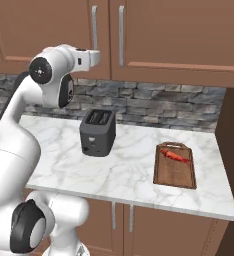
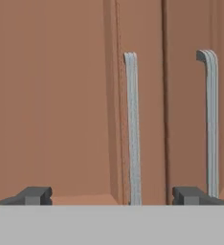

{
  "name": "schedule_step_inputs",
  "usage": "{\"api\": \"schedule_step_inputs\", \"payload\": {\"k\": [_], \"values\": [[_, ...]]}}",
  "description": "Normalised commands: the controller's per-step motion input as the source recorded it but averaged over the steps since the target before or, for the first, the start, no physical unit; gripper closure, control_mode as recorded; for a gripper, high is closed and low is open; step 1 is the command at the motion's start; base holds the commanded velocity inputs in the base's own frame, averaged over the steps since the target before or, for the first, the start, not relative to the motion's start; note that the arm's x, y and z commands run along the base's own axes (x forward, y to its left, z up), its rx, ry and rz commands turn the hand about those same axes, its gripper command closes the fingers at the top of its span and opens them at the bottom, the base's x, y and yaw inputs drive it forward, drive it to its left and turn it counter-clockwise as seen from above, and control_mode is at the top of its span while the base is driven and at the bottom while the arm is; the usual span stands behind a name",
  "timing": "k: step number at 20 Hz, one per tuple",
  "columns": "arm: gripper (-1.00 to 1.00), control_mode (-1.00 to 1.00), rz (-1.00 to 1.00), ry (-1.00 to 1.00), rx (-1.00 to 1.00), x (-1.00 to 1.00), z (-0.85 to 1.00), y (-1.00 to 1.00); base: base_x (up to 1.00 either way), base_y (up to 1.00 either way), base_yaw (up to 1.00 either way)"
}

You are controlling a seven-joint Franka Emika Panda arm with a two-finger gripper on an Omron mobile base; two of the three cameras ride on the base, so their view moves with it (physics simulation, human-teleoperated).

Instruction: Open the cabinet, retrieve the rolling pin, and place it next to the meat on the cutting board to prepare for tenderizing.

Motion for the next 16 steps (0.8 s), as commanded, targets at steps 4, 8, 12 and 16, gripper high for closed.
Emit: {"api": "schedule_step_inputs", "payload": {"k": [4, 8, 12, 16], "values": [[-1.0, -1.0, 0.0, 0.0, 0.0, 0.46, 0.05, 0.0, 0.0, 0.0, 0.0], [-1.0, -1.0, 0.0, 0.0, 0.0, 0.39, 0.04, -0.03, 0.0, 0.0, 0.0], [-1.0, -1.0, 0.0, 0.0, 0.0, 0.35, 0.02, -0.07, 0.0, 0.0, 0.0], [-1.0, -1.0, 0.0, 0.0, 0.0, 0.29, 0.0, -0.07, 0.0, 0.0, 0.0]]}}
